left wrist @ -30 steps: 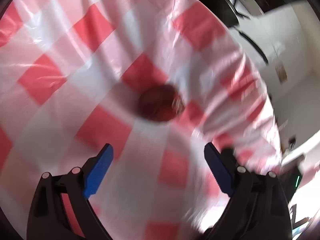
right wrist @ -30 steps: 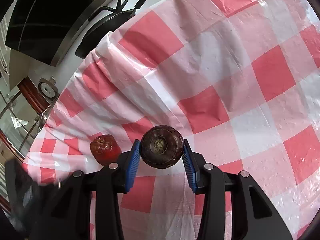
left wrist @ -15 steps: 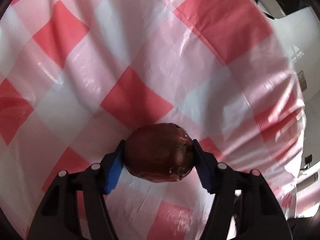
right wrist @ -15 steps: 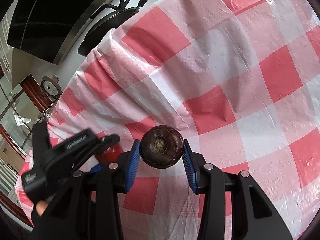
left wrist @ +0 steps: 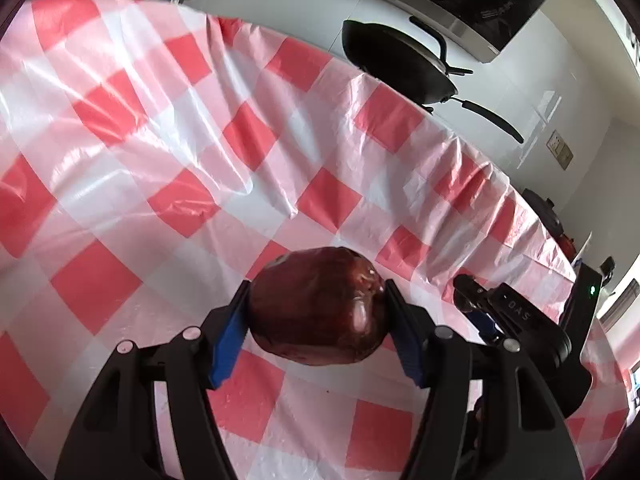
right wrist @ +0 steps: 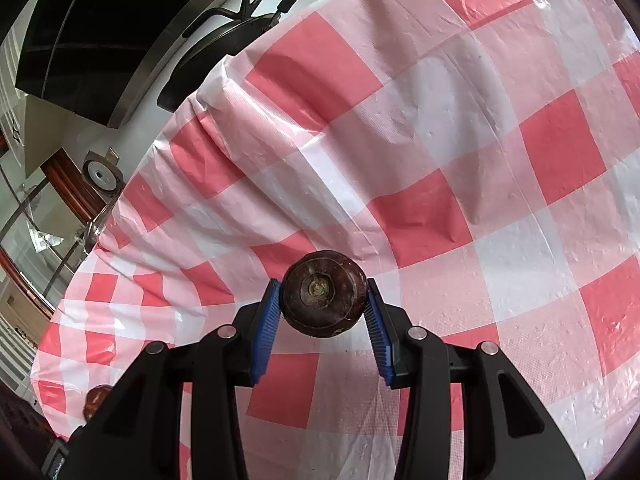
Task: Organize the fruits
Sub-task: 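Carry the apple and mangosteen over the white box with both tools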
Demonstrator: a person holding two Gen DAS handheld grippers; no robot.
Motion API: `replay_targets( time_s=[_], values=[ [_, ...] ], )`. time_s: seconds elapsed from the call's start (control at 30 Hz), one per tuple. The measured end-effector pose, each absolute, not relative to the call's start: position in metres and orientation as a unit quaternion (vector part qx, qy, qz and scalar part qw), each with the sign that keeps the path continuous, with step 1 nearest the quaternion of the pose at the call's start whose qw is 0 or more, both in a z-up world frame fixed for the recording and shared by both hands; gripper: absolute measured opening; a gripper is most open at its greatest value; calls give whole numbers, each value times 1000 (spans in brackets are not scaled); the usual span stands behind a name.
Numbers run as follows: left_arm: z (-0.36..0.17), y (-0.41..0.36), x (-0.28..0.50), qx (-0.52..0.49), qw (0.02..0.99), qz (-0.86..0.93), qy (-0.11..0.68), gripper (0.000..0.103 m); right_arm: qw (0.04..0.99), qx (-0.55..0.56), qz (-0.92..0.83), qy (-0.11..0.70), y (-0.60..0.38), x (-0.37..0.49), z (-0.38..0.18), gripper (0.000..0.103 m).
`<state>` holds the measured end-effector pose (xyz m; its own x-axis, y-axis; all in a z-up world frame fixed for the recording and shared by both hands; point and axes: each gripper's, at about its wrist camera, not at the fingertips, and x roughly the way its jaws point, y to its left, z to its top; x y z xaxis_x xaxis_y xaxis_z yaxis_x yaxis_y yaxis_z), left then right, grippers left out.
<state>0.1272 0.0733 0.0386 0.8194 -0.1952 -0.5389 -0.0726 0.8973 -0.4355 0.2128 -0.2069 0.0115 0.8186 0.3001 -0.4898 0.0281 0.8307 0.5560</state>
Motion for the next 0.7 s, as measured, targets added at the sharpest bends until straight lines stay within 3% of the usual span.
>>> replay_targets(
  time_s=[0.57,0.7],
  values=[
    [12,92,148,-286,890,-46,353,64,892,316,70,315,-222,212,1,42],
    [7,105,123,-317,874,-19,367,64,890,315,42,326,-219,174,1,42]
  ],
)
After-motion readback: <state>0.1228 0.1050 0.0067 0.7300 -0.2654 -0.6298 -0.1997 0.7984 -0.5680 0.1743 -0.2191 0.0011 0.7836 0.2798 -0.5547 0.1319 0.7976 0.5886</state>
